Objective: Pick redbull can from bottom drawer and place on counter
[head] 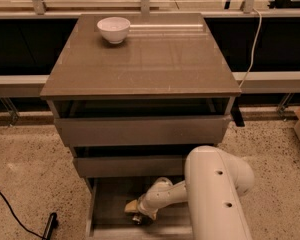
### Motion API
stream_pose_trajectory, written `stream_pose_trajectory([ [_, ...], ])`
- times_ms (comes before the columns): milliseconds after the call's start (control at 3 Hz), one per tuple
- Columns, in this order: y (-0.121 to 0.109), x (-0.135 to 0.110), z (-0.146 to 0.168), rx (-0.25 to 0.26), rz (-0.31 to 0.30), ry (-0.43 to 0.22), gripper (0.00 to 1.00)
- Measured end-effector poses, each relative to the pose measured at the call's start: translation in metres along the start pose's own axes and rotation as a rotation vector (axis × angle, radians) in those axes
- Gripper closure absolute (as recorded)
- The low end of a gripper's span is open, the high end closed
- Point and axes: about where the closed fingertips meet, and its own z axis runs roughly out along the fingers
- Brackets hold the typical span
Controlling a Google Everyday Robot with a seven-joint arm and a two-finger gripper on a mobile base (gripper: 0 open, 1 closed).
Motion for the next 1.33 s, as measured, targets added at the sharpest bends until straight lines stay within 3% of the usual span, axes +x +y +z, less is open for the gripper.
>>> stream_pose_trajectory([
  [333, -0.001, 0.000, 0.009, -0.033, -0.001, -0.012, 0.42],
  [667, -0.003, 0.000, 0.017, -0.042, 0.003, -0.022, 0.73],
  [1000, -0.003, -0.001, 0.017, -0.013, 0.015, -0.023, 0.96],
  [1333, -0.028, 0.000, -0.017, 0.139, -0.041, 0.028, 1.00],
])
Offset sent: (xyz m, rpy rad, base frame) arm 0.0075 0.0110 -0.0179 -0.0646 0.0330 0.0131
